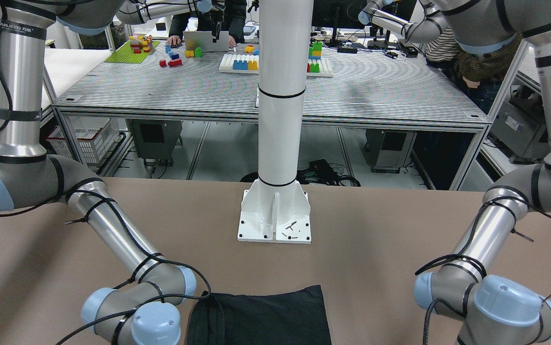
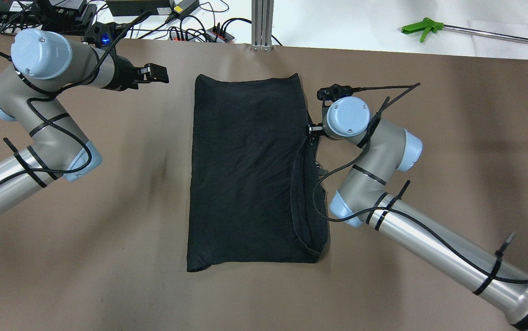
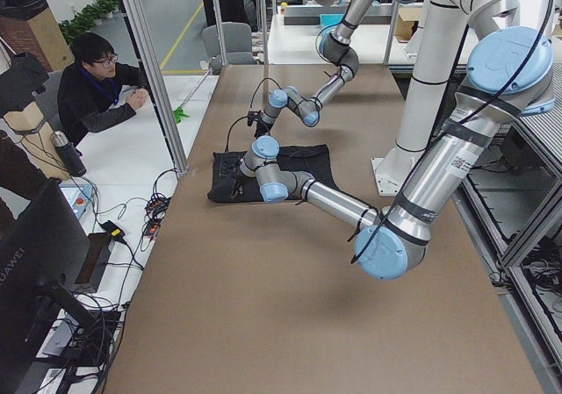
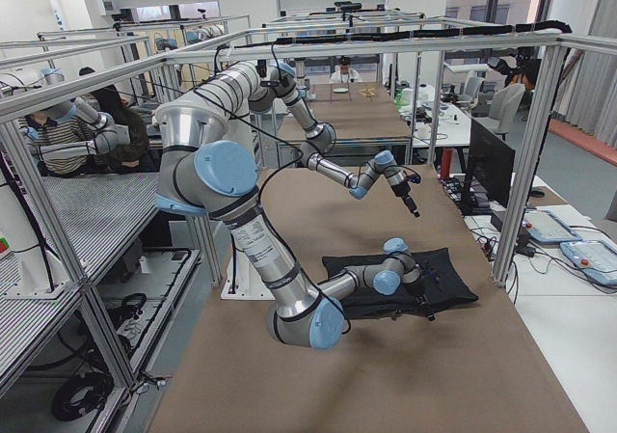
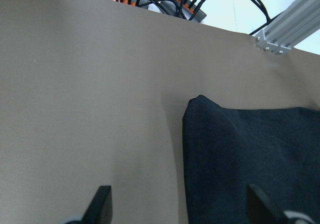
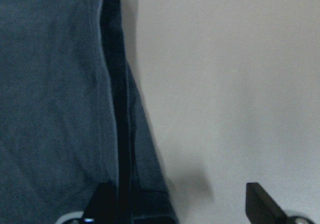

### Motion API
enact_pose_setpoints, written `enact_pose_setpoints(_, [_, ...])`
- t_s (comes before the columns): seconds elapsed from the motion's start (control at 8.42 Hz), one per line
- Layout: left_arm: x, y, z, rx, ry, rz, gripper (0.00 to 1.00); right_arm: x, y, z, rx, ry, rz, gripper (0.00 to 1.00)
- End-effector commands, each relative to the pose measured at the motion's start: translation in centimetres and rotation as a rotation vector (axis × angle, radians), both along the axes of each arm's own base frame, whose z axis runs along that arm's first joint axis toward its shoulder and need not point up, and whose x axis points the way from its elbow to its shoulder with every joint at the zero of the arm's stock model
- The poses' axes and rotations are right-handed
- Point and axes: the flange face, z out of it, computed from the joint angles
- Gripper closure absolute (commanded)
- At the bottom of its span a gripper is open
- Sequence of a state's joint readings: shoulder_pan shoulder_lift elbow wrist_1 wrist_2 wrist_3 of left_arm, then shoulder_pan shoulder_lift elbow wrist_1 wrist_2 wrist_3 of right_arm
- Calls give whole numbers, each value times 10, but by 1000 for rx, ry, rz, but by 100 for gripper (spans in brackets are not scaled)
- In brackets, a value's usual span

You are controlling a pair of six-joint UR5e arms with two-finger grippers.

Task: Fold clothes

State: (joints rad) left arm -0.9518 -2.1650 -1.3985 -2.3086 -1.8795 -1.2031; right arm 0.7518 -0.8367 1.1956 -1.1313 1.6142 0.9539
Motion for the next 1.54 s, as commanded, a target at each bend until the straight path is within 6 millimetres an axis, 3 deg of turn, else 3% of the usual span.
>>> enact_pose_setpoints(0.0, [-3, 0, 0, -1, 2, -5, 6, 63, 3, 16, -15, -37, -77, 6])
enact_pose_setpoints(0.12, [-4, 0, 3, -4, 0, -5, 6, 66, 8, -6, -38, -56, -101, 6])
enact_pose_setpoints(0.24, [-3, 0, 5, -7, -2, -5, 6, 69, 13, -47, -56, -60, -93, 6])
enact_pose_setpoints(0.36, [-3, -1, 2, -3, -1, -5, 6, 63, 14, -76, -87, -74, -70, 6])
enact_pose_setpoints(0.48, [-3, -1, 0, -2, 2, -4, 6, 49, 23, -85, -136, -118, -26, 6])
enact_pose_setpoints(0.83, [-2, -1, 1, -2, 0, -5, 6, -22, 77, -83, -135, -88, -27, 6])
enact_pose_setpoints(1.19, [-2, -2, 2, -2, -2, -4, 6, -46, 93, -77, -134, -69, -5, 6])
enact_pose_setpoints(1.43, [-2, -2, 2, -4, -2, -5, 6, -61, 90, -57, -141, -18, -8, 6])
